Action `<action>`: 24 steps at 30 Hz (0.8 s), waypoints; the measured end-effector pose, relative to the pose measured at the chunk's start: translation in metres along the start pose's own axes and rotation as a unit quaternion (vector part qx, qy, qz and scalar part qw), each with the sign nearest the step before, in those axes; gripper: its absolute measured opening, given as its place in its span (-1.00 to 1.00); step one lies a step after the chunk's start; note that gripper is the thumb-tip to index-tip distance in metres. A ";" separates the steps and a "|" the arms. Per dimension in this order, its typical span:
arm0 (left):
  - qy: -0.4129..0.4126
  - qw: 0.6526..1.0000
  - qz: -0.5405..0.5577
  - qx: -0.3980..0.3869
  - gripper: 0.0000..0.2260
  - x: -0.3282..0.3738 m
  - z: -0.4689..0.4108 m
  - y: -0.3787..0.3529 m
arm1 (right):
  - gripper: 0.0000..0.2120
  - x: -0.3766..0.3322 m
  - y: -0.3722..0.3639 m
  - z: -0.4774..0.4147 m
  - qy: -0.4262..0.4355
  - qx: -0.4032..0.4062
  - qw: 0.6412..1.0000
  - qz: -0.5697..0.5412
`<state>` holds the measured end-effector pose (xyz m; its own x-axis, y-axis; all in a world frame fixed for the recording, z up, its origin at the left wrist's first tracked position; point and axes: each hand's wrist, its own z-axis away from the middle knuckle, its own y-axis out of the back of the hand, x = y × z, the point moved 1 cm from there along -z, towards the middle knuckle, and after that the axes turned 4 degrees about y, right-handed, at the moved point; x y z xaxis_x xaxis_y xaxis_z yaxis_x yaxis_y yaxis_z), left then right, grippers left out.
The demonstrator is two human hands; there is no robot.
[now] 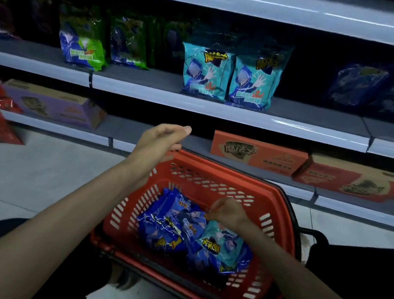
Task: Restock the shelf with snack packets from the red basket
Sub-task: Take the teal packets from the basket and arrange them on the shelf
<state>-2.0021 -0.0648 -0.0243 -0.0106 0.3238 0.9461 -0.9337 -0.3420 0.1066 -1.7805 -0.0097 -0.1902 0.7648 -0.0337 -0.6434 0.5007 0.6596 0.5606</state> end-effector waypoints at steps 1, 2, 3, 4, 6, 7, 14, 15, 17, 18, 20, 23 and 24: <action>0.001 1.000 -0.003 -0.002 -0.72 -0.002 0.001 -0.001 | -0.86 0.011 -0.014 -0.001 0.003 -0.010 0.996 0.083; 0.003 1.000 -0.005 -0.002 -0.72 -0.003 0.002 -0.001 | -0.84 0.020 -0.028 0.000 0.003 -0.021 0.986 0.163; 0.005 1.000 -0.007 -0.002 -0.73 -0.003 0.002 -0.002 | -0.82 0.028 -0.039 0.001 0.005 -0.033 0.971 0.236; 0.008 1.000 -0.008 -0.003 -0.75 -0.004 0.003 -0.003 | -0.72 0.034 -0.050 0.002 0.007 -0.044 0.954 0.295; 0.016 1.000 -0.008 -0.006 -0.77 -0.004 0.003 -0.004 | -0.39 0.047 -0.067 -0.001 0.007 -0.058 0.926 0.373; 0.020 1.000 -0.010 -0.010 -0.76 -0.005 0.003 -0.005 | -0.27 0.051 -0.074 -0.002 0.009 -0.062 0.917 0.394; 0.041 0.999 -0.016 -0.029 -0.67 -0.003 -0.004 -0.005 | -0.35 0.063 -0.091 -0.003 0.036 -0.008 0.903 0.427; 0.045 0.998 -0.015 -0.028 -0.66 -0.002 -0.005 -0.005 | -0.38 0.062 -0.088 -0.002 0.044 0.000 0.905 0.423; 0.054 0.998 -0.014 -0.028 -0.65 -0.002 -0.005 -0.006 | -0.42 0.060 -0.082 0.001 0.054 0.014 0.909 0.413; 0.058 0.998 -0.013 -0.028 -0.64 -0.002 -0.005 -0.006 | -0.43 0.058 -0.078 0.003 0.057 0.020 0.911 0.407; 0.064 0.998 -0.012 -0.028 -0.65 -0.003 -0.005 -0.006 | -0.44 0.053 -0.068 0.008 0.059 0.034 0.915 0.397; 0.069 0.997 -0.012 -0.031 -0.67 -0.006 -0.003 -0.008 | -0.50 0.041 -0.047 0.018 0.073 0.045 0.931 0.355; 0.071 0.997 -0.012 -0.033 -0.67 -0.007 -0.001 -0.009 | -0.54 0.035 -0.038 0.021 0.083 0.049 0.935 0.341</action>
<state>-1.9941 -0.0629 -0.0317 -0.0341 0.4539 0.8904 -0.9554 -0.2762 0.1042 -1.7639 -0.0519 -0.2230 0.8500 0.4925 -0.1868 -0.0395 0.4132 0.9098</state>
